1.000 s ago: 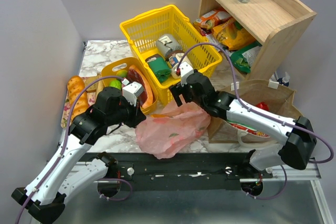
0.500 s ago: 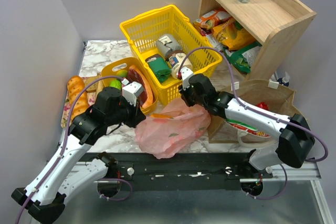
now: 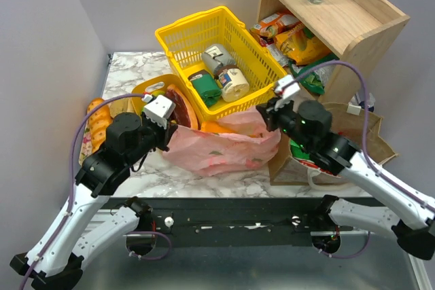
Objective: Place the mixed food into the grocery bags and tie them
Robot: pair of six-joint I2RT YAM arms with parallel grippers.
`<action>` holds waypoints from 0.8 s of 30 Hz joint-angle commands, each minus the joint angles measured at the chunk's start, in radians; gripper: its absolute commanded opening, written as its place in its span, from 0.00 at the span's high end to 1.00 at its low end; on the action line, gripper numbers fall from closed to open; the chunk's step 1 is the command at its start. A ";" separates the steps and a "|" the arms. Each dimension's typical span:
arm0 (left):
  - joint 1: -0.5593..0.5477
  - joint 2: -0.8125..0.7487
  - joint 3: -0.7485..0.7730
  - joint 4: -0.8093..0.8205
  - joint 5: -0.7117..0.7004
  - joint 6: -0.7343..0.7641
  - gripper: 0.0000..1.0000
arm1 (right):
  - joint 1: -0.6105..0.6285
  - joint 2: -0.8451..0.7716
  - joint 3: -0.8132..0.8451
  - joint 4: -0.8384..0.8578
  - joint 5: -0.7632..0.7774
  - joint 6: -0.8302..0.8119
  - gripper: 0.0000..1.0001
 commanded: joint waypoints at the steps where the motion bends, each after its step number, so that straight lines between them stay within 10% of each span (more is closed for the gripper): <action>1: 0.001 -0.073 -0.095 0.157 0.074 0.130 1.00 | 0.004 -0.151 -0.156 0.117 0.126 0.021 0.99; 18: -0.305 0.207 -0.263 0.185 -0.212 0.169 1.00 | 0.004 -0.182 -0.411 0.268 0.332 0.095 0.97; 22: -0.340 0.212 -0.263 0.183 -0.209 0.164 1.00 | 0.006 -0.174 -0.344 0.208 0.226 0.041 0.35; 24: -0.354 0.189 -0.272 0.194 -0.206 0.172 1.00 | 0.007 -0.170 -0.289 0.141 0.195 0.025 0.23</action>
